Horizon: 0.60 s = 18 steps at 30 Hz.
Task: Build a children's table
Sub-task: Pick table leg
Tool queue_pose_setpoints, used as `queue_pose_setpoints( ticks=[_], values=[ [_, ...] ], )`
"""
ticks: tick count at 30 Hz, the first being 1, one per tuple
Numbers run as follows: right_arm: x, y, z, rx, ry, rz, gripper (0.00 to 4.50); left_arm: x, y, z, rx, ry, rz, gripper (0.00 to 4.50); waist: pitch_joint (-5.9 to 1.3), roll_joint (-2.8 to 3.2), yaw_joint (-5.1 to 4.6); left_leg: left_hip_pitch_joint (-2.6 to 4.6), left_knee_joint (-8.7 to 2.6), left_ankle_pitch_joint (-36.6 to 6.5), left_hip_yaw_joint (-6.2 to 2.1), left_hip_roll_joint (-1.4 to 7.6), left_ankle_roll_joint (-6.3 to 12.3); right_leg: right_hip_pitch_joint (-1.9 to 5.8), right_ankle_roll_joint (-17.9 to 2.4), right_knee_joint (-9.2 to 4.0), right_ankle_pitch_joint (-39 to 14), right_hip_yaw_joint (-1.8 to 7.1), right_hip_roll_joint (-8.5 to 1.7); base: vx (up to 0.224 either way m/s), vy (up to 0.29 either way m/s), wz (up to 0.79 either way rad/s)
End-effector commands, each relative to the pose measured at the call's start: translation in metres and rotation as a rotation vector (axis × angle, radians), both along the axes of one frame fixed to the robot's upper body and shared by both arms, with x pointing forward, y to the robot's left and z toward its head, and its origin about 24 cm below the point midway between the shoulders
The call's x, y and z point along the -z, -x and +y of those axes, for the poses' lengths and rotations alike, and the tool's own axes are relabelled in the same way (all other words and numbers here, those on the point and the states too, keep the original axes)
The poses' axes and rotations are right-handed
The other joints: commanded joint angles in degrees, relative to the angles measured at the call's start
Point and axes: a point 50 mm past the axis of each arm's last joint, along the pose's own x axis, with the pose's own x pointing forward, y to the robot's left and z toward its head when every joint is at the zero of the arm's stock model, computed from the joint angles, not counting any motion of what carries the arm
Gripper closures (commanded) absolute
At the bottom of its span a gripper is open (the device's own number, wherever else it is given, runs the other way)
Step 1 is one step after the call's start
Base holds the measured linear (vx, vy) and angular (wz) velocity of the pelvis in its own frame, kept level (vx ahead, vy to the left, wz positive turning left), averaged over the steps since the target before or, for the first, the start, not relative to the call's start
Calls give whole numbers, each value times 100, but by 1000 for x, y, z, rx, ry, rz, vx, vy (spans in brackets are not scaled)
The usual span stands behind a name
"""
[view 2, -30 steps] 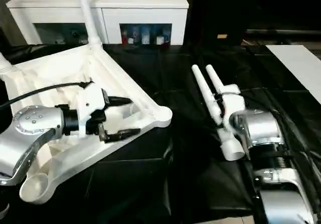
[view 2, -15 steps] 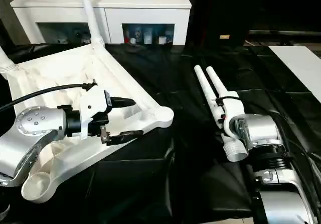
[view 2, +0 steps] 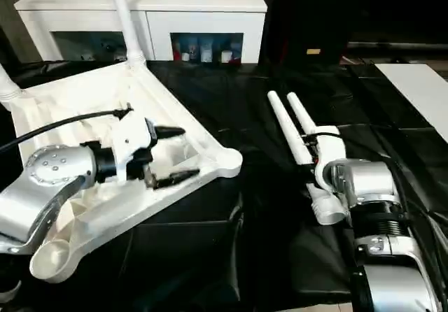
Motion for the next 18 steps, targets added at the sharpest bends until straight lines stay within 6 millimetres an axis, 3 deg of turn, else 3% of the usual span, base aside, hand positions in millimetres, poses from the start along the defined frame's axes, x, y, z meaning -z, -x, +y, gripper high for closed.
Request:
queue_pose_setpoints(
  ticks=[1,3,4,5,6,9,10,13,16,18],
  values=[
    [-11,-4,3,3,-36,-57,248,-9,-7,3,-44,11,-48,0,-414,-16,7,-36,-360,-481,38,77,101,371,-1121,-388,-1101,297,-297,0,0,0],
    [-21,-7,7,-9,-88,-104,266,-14,-11,3,-77,54,-56,0,-417,-29,11,-39,-361,-440,41,84,130,376,-1138,-383,-1036,299,-300,0,0,0],
    [-45,-13,21,-79,-237,-255,268,-25,-20,1,-149,163,-58,0,-419,-29,16,-43,-361,-416,35,86,136,381,-1141,-377,-1020,295,-304,0,0,0],
    [-45,-13,21,-79,-237,-255,268,-25,-20,1,-149,163,-58,0,-433,-24,31,-50,-341,-420,46,79,169,393,-1159,-363,-927,303,-308,0,0,0],
    [-73,-14,37,-200,-411,-414,270,-37,-30,-2,-212,292,-15,0,-430,-50,28,-62,-350,-387,53,89,238,403,-1172,-358,-848,307,-314,0,0,0],
    [-84,-11,44,-281,-486,-463,271,-42,-34,-6,-235,383,42,0,-443,-74,46,-58,-333,-246,58,103,378,397,-1258,-328,-735,296,-314,0,0,0],
    [-87,-10,47,-313,-521,-479,271,-46,-36,-9,-245,451,80,0,-439,-67,69,-53,-330,-196,55,106,402,388,-1269,-341,-705,299,-316,0,0,0],
    [-96,0,57,-445,-647,-521,271,-60,-40,-29,-195,737,299,0,-446,-134,128,-39,-296,-267,125,91,441,386,-1451,-362,-748,309,-320,0,0,0],
    [-97,8,67,-532,-694,-533,272,-73,-40,-46,-116,863,389,0,-443,-162,216,-43,-316,-185,101,121,524,366,-1362,-367,-768,288,-312,0,0,0],
    [-100,12,73,-568,-723,-540,272,-77,-39,-52,-86,892,425,0,-430,-190,219,-57,-325,-173,98,110,533,376,-1243,-385,-888,285,-314,0,0,0]
  ],
)
